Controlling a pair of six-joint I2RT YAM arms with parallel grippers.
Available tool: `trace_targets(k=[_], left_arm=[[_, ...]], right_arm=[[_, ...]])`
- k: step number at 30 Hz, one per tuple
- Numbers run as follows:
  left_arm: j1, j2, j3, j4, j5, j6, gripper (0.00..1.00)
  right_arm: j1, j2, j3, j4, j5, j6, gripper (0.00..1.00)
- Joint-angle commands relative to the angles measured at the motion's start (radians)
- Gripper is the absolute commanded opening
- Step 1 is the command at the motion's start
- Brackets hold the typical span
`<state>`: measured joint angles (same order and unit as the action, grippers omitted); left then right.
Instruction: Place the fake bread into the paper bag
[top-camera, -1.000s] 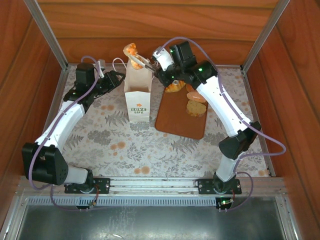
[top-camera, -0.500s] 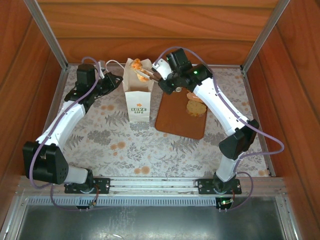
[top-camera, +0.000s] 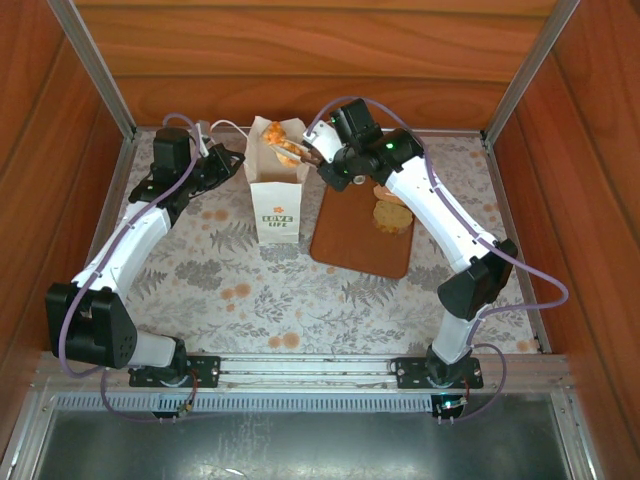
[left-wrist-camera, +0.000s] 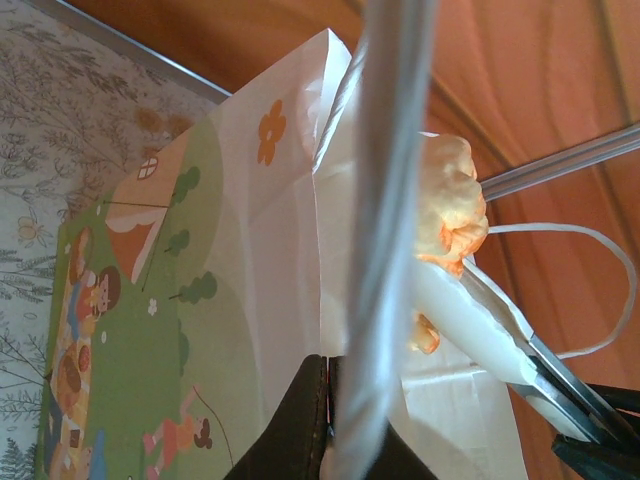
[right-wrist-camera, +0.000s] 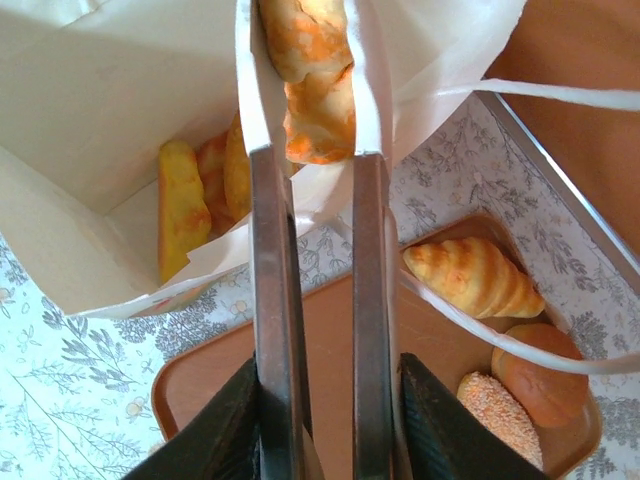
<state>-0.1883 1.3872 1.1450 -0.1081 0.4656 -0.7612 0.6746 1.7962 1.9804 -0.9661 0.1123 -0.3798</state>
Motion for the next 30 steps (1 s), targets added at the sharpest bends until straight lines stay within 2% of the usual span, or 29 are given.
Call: trace_targets(k=[1, 5, 18, 23, 30], left_arm=[[0.007, 0.0, -0.008, -0.005, -0.013, 0.004, 0.08], [0.007, -0.001, -0.009, -0.003, -0.013, 0.005, 0.08], [0.007, -0.012, -0.026, 0.015, 0.005, -0.003, 0.08], [0.007, -0.018, -0.032, 0.021, 0.007, -0.007, 0.08], [0.007, -0.025, -0.034, 0.024, 0.014, -0.01, 0.08]], right_arm=[[0.01, -0.027, 0.008, 0.008, 0.017, -0.009, 0.41], [0.015, -0.023, 0.016, 0.006, 0.027, -0.009, 0.46], [0.023, -0.011, 0.064, -0.016, 0.03, 0.01, 0.47], [0.025, -0.011, 0.077, -0.026, 0.024, 0.02, 0.52], [0.026, -0.012, 0.091, -0.032, 0.024, 0.036, 0.52]])
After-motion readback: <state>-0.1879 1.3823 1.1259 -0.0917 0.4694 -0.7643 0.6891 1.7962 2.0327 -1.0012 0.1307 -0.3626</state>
